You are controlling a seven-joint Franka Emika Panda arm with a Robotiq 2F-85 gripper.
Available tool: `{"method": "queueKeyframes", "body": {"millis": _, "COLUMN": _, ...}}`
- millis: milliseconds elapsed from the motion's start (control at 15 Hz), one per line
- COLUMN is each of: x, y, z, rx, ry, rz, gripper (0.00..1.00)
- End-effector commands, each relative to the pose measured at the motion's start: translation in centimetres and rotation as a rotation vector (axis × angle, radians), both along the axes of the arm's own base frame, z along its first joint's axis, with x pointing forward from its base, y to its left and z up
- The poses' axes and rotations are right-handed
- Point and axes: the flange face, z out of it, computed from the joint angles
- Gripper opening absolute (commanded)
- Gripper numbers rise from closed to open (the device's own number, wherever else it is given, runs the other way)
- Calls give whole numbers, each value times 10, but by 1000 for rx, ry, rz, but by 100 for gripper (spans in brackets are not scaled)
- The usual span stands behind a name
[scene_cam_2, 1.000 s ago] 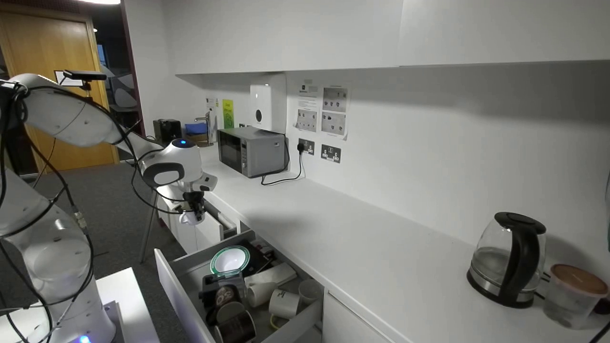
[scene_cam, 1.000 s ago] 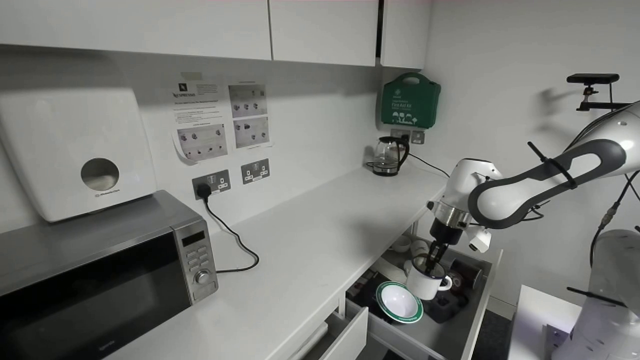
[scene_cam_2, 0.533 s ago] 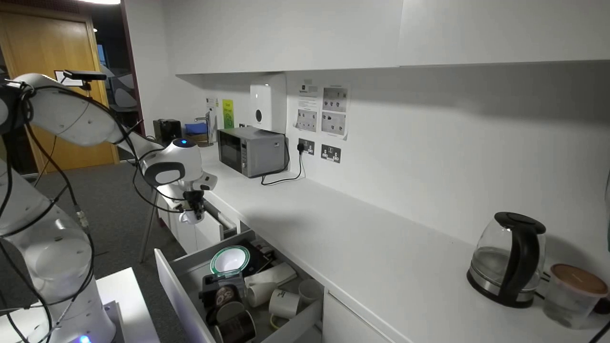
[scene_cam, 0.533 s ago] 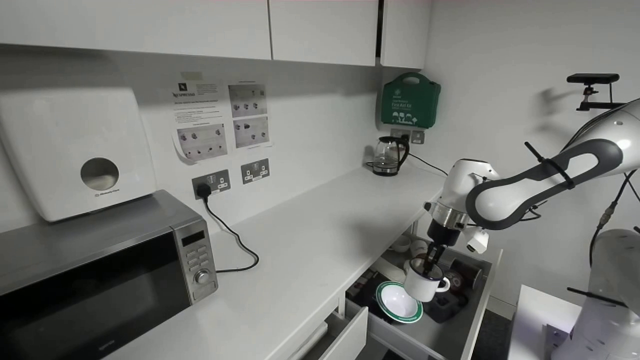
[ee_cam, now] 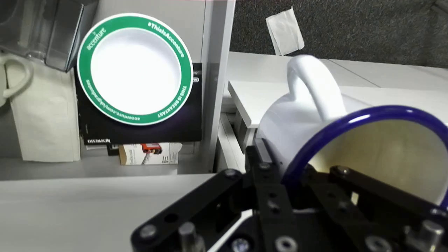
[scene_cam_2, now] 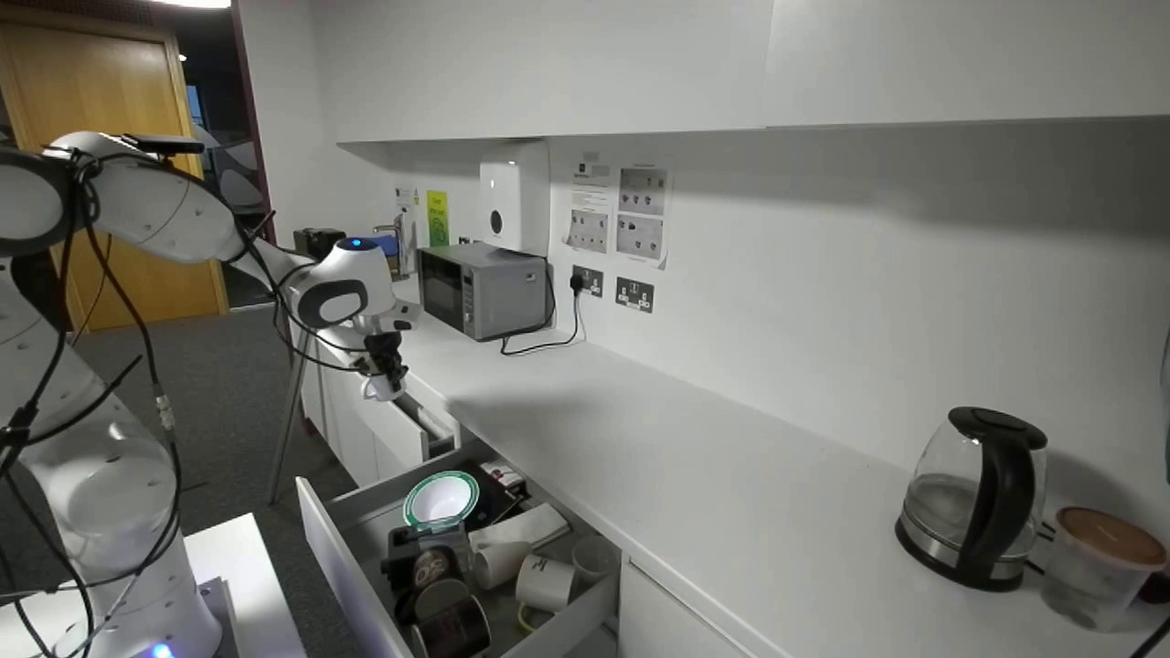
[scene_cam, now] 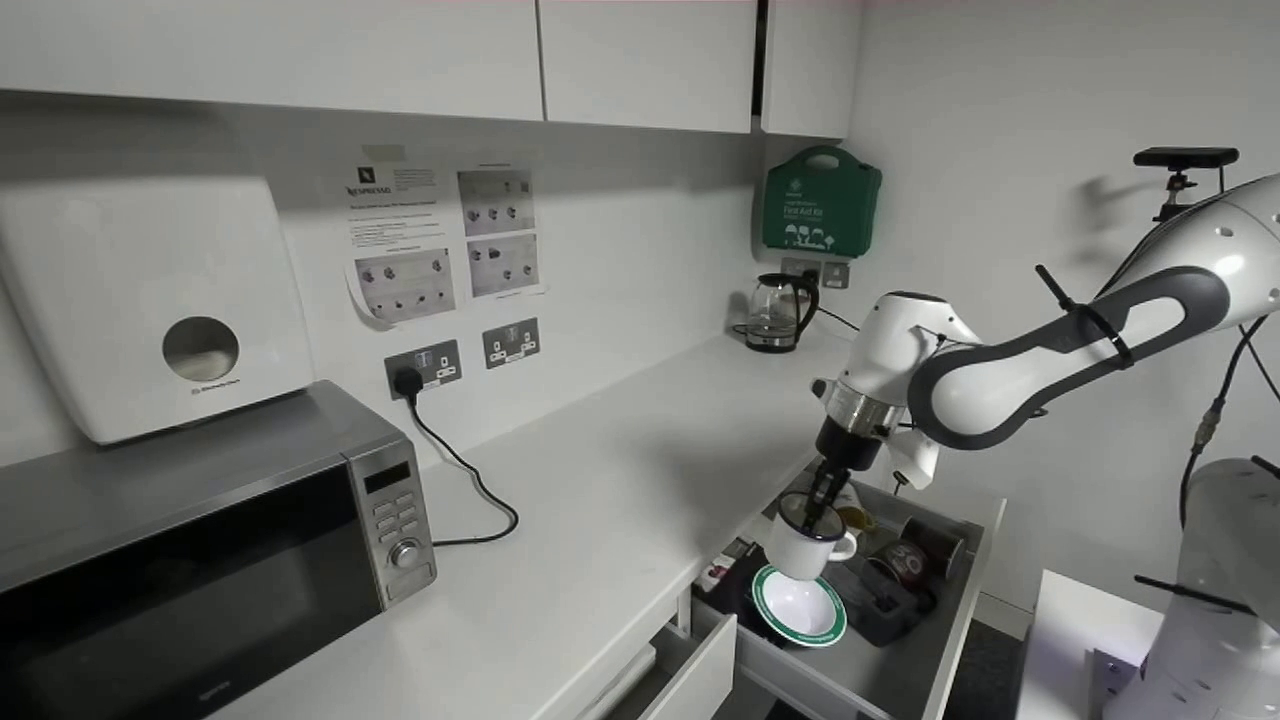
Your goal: Open the drawer on the right, take three mugs out of the drawer and place them on the countertop
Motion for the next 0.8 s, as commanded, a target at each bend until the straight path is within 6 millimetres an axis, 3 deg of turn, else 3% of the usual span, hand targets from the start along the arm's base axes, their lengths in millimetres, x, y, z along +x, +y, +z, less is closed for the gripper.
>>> {"method": "queueKeyframes", "body": {"millis": 0, "x": 30, "y": 25, "z": 24, "rx": -52, "ry": -19, "rz": 11, "gripper": 1}}
{"method": "queueKeyframes", "body": {"millis": 267, "x": 56, "y": 42, "z": 32, "rx": -117, "ry": -30, "rz": 31, "gripper": 1}}
{"method": "queueKeyframes", "body": {"millis": 733, "x": 108, "y": 41, "z": 36, "rx": -219, "ry": -26, "rz": 68, "gripper": 1}}
